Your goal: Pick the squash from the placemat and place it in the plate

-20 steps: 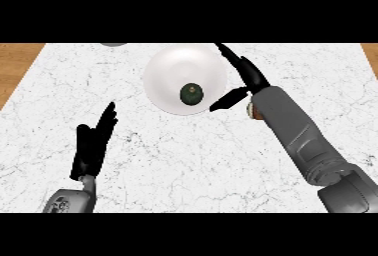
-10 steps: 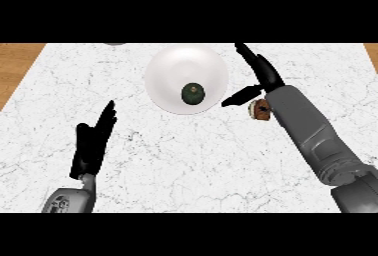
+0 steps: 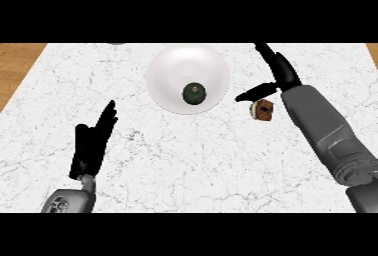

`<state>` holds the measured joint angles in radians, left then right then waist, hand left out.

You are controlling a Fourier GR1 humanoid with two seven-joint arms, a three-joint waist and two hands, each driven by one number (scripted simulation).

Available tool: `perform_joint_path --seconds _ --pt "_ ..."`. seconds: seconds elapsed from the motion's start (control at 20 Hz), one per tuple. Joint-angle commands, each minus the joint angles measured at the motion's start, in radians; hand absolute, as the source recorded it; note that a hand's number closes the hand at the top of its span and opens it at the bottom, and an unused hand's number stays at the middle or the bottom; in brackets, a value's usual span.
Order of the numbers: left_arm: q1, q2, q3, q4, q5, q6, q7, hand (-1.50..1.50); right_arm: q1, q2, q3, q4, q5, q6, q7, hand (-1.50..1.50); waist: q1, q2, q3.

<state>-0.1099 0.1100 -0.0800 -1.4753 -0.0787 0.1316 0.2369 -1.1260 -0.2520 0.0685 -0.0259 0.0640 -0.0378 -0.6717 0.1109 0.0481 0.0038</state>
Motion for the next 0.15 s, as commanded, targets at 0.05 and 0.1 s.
perform_joint_path --seconds 0.05,0.1 --pt "-0.021 -0.009 0.002 0.008 -0.003 0.009 0.015 0.00 0.005 -0.019 -0.002 -0.001 0.001 -0.032 0.000 -1.50 -0.001 0.003 0.001" --pt "0.005 -0.004 -0.004 -0.003 0.002 -0.004 0.003 0.00 0.038 -0.040 0.014 0.008 0.018 -0.016 -0.023 -1.50 0.008 0.007 0.001"
